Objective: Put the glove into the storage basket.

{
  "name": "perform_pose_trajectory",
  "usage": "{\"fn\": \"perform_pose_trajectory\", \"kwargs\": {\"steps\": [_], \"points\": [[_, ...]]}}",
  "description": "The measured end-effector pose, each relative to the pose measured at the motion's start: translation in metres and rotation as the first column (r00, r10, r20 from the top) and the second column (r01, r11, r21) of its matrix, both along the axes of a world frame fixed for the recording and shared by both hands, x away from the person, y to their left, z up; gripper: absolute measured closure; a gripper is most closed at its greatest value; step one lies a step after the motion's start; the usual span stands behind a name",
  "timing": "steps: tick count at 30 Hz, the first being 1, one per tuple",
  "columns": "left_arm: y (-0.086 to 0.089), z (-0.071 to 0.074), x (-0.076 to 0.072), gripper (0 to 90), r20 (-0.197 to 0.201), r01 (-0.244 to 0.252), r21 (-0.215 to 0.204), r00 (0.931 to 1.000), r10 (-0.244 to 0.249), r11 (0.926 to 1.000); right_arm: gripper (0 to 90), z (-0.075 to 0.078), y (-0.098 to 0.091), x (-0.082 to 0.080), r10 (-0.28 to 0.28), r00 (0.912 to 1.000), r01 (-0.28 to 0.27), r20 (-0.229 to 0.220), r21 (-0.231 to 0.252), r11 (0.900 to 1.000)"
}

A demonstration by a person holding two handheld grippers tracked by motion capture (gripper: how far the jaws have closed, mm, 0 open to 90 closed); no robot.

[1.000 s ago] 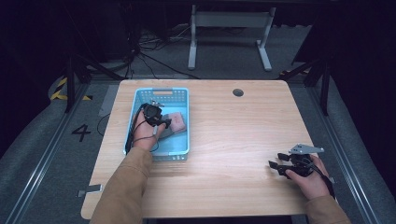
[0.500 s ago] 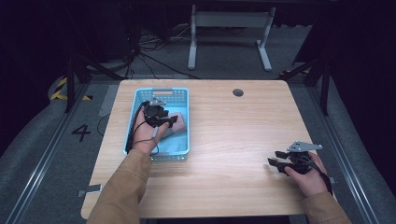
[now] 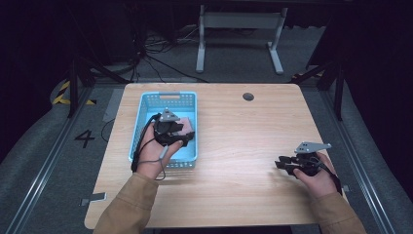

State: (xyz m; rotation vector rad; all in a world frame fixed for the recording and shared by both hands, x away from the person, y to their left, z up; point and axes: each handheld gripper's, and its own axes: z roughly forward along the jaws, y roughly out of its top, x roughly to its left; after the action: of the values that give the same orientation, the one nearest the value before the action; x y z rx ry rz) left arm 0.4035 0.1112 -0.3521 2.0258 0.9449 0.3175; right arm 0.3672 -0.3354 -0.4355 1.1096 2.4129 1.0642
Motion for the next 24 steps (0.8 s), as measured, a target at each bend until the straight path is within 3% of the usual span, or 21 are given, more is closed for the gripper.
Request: {"fn": "perform_pose_trajectory", "kwargs": {"steps": [4,9,16,20,24], "points": [[-0.009,0.001,-0.018,44.5,0.007,0.055,0.003,0.9985,-0.055,0.9985,70.1,0.001,0.002,0.002,0.008,0.9999,-0.008,-0.007,0.007,0.9999],[-0.018,-0.004,-0.035,43.4,-0.007,0.134,0.017,0.9910,-0.134,0.9909,69.5,0.001,0.003,0.001,0.015,0.9997,-0.014,-0.019,0.022,0.9997],[-0.025,-0.016,-0.049,39.1,-0.008,0.169,0.021,0.9856,-0.169,0.9854,68.0,-0.003,0.000,-0.001,0.009,0.9995,-0.008,-0.031,0.024,0.9997],[-0.028,-0.030,-0.054,38.3,-0.013,0.220,0.028,0.9754,-0.220,0.9750,67.2,-0.003,0.000,-0.003,0.014,0.9994,-0.013,-0.032,0.024,0.9996],[-0.028,-0.043,-0.059,38.9,-0.028,0.240,0.047,0.9706,-0.239,0.9696,66.4,-0.004,0.000,-0.004,0.016,0.9992,-0.014,-0.038,0.029,0.9995]]}}
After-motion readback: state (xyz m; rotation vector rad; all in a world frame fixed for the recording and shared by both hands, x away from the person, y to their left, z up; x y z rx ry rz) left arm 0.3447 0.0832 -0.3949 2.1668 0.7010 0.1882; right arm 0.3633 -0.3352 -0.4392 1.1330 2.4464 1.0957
